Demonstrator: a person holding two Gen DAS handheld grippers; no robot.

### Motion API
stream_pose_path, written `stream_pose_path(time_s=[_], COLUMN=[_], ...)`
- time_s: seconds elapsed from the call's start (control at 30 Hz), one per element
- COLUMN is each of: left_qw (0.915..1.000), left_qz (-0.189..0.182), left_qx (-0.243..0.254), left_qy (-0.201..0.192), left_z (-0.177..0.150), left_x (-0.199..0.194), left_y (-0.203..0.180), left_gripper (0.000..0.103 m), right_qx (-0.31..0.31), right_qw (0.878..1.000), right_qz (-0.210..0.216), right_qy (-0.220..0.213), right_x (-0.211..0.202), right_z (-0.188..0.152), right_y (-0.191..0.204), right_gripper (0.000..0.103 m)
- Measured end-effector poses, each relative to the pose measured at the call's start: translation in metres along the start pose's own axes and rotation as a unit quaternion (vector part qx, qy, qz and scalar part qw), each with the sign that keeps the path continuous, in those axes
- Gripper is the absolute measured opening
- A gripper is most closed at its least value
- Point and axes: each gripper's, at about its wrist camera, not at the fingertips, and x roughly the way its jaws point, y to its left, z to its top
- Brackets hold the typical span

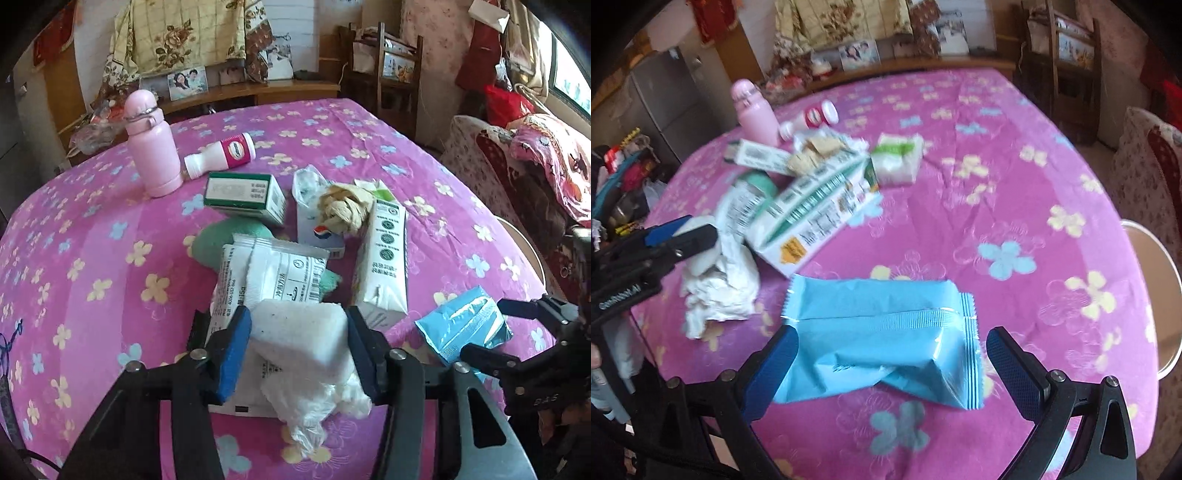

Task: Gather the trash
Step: 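Grasp the white foam block with the left gripper while the right gripper approaches the blue wipe pack, then grasp the crumpled white tissue with the right gripper and carry it to the wastebasket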

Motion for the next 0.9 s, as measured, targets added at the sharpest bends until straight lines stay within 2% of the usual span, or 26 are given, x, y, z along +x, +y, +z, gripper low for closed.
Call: stream_pose_path(time_s=[0.07, 0.13, 0.17, 0.2, 0.23, 0.47, 0.5, 0.63, 0.83, 0.9], left_qw=[1.0, 1.0, 0.9999, 0.9999, 0.9998, 0.9991, 0.9989, 0.9984, 0.999, 0.9988], left_qz=[-0.002, -0.007, -0.008, -0.009, -0.01, -0.018, -0.024, -0.024, 0.002, 0.015], left_qx=[0.006, 0.006, 0.005, 0.004, 0.003, -0.007, -0.008, -0.009, -0.021, -0.029], left_qy=[-0.003, -0.004, -0.007, -0.01, -0.015, -0.037, -0.04, -0.05, -0.039, -0.037], left_z=[0.001, 0.003, 0.005, 0.008, 0.012, 0.031, 0.033, 0.037, 0.027, 0.021], left_x=[-0.003, -0.008, -0.012, -0.016, -0.02, -0.04, -0.043, -0.055, -0.056, -0.056], left_y=[0.001, 0.002, 0.003, 0.004, 0.004, 0.004, 0.004, 0.006, 0.028, 0.041], left_gripper=[0.048, 0.047, 0.047, 0.047, 0.047, 0.047, 0.047, 0.047, 0.047, 0.047], right_qx=[0.001, -0.009, -0.012, -0.016, -0.015, 0.01, 0.016, 0.026, -0.03, -0.043], right_qw=[1.0, 1.0, 0.999, 0.999, 0.999, 0.999, 0.999, 0.999, 0.993, 0.989], right_qz=[0.007, 0.013, 0.005, 0.0, -0.001, 0.026, 0.032, 0.04, 0.117, 0.144], right_qy=[-0.004, -0.025, -0.036, -0.039, -0.041, -0.037, -0.038, -0.013, -0.003, 0.009], right_x=[0.002, -0.004, -0.009, -0.011, -0.015, -0.029, -0.033, -0.035, -0.027, -0.018], right_z=[-0.002, -0.002, -0.001, 0.0, 0.003, 0.005, 0.003, 0.003, 0.011, 0.013], right_y=[-0.002, 0.0, 0.0, -0.001, -0.003, -0.025, -0.028, -0.028, 0.029, 0.049], right_gripper=[0.101, 0.087, 0.069, 0.019, 0.014, 0.016, 0.019, 0.019, 0.02, 0.028])
